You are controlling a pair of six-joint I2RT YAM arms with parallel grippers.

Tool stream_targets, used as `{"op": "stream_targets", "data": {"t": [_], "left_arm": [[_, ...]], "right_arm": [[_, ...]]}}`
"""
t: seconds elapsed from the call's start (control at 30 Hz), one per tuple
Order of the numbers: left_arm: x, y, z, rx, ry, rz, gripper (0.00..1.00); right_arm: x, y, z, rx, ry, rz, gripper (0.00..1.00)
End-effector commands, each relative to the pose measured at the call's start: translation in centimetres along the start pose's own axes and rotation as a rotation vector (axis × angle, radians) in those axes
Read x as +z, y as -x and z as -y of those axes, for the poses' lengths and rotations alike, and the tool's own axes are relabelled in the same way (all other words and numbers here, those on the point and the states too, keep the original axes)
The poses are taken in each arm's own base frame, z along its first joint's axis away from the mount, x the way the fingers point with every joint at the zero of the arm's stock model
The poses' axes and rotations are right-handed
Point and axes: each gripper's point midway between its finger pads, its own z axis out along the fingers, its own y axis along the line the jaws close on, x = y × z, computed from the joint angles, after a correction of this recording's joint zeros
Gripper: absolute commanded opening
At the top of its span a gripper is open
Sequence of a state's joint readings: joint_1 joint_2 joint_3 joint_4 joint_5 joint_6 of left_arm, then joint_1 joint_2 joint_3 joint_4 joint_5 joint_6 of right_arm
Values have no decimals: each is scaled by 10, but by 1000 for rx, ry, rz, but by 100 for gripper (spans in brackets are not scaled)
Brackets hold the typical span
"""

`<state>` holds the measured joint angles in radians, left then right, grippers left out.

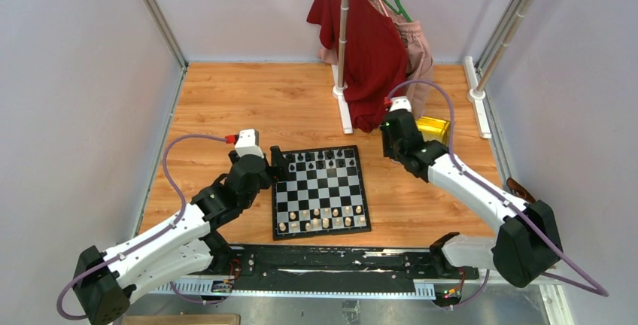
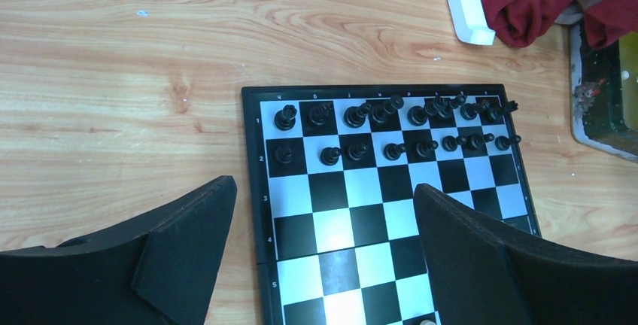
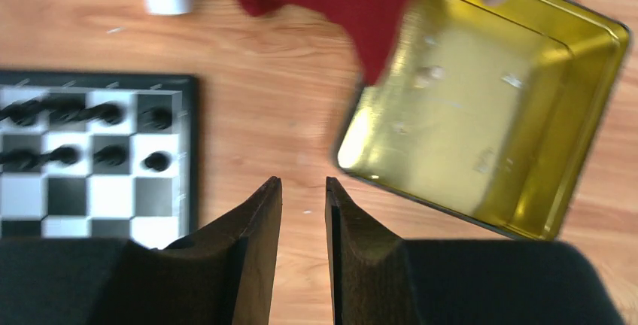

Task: Set up the chess pieces on the board
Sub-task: Pick up the chess piece from the storage box.

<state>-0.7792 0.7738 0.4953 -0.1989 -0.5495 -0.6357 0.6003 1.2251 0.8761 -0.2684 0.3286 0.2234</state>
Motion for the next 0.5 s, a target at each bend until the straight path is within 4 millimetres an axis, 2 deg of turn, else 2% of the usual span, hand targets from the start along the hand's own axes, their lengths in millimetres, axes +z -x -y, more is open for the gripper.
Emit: {"op": "stream_targets", "data": {"t": [0.0, 0.2, 0.33, 0.47], "left_arm": [[5, 14, 13, -19, -28, 33, 94], [11, 8, 18, -10, -38, 12, 94], [14, 7, 19, -9, -39, 12, 94], [15, 7, 19, -1, -34, 12, 94]], "right_arm": [[16, -12, 53, 133, -142, -39, 32], [38, -21, 92, 242, -203, -67, 32], [52, -27, 106, 277, -235, -99, 32], [67, -27, 111, 300, -246, -116, 32]]}}
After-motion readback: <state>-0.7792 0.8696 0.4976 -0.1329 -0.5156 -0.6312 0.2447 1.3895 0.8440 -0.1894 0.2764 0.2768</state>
